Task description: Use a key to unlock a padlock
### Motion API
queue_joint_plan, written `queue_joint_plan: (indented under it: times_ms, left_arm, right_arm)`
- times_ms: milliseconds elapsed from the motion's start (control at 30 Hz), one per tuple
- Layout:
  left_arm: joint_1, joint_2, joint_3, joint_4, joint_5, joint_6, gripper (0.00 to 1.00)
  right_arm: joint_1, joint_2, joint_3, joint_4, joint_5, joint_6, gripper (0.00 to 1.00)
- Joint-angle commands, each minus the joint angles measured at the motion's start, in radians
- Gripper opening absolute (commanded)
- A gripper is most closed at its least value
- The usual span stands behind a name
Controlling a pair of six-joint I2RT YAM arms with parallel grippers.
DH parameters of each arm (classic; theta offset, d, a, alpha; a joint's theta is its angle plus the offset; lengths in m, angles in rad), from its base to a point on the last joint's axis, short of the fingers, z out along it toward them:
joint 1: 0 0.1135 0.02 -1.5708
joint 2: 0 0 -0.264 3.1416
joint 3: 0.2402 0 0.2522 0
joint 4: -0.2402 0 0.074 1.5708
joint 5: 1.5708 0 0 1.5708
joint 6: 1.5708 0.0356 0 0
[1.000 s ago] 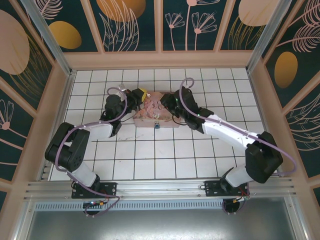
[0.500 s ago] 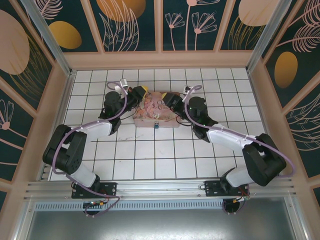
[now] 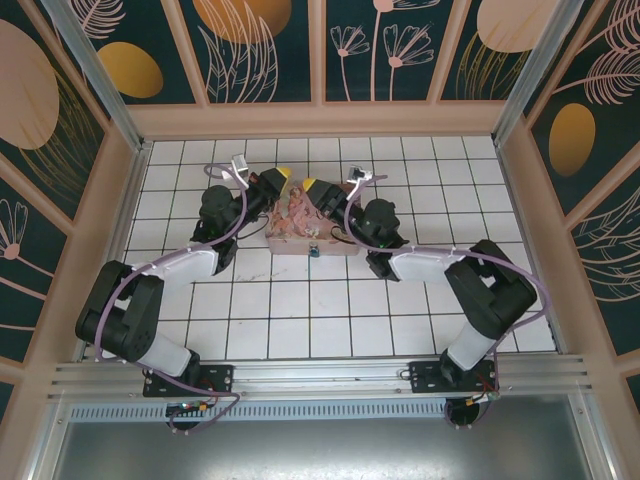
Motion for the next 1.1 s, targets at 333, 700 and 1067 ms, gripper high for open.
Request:
queue_joint_plan:
  times_ms: [333, 700, 1067]
  left_arm:
    - [-0.003, -0.015, -0.001, 0.042, -0.013, -0.003, 0.0]
    - [-0.003, -0.006, 0.005, 0.048, -0.017, -0.003, 0.0]
    - [-0.003, 0.003, 0.011, 0.045, -0.017, 0.001, 0.0]
  right_arm:
    - [0.028, 0.112, 0.086, 0.194, 0.007, 0.067, 0.39]
    - [0.028, 0.143, 0.111, 0.154, 0.015, 0.091, 0.34]
    - [0.029, 0.169, 0.116, 0.157, 0.011, 0.114, 0.3]
